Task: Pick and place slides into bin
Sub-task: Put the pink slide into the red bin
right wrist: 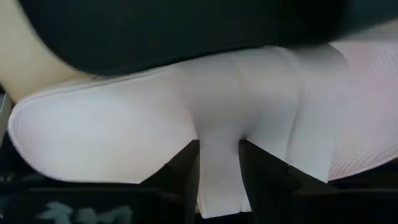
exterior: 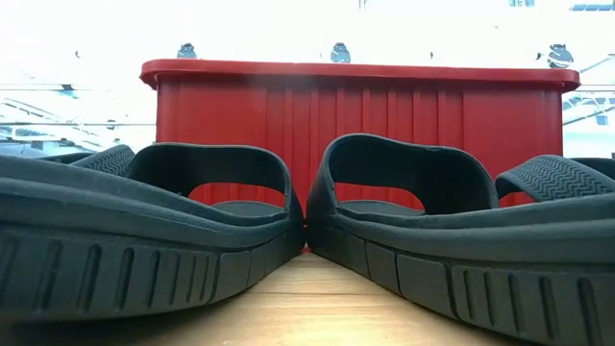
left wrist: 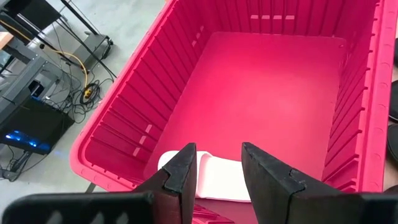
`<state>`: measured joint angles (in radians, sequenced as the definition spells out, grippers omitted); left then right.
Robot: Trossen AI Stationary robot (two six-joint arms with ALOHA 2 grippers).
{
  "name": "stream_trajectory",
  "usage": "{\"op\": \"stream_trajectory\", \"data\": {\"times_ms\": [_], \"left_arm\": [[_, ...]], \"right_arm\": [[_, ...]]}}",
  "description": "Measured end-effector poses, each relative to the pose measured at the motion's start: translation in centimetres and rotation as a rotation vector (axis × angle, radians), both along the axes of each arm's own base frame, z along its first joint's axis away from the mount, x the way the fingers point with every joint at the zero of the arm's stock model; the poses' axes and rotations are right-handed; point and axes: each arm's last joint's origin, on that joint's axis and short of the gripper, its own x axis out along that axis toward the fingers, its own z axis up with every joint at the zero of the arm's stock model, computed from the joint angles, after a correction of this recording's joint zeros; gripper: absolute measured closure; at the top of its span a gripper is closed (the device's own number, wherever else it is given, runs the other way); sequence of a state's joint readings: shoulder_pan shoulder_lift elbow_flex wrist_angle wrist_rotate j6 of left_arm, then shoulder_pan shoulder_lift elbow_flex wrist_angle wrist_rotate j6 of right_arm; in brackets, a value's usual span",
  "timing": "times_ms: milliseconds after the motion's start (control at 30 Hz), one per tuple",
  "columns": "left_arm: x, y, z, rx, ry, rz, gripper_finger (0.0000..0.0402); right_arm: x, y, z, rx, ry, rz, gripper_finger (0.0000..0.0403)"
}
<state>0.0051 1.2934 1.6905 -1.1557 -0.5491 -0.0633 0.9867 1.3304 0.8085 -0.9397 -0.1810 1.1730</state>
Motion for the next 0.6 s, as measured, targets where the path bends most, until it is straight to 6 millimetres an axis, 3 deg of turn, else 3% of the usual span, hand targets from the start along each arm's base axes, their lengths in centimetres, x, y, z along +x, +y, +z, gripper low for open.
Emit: {"op": "stream_trajectory", "data": {"times_ms": [600], "left_arm": [[0.00,0.00,0.00,0.001,0.000,-0.001,0.0277]], "right_arm": [[0.77,0.65,-0.06,0.086,-0.015,-0.162,0.0386]]}}
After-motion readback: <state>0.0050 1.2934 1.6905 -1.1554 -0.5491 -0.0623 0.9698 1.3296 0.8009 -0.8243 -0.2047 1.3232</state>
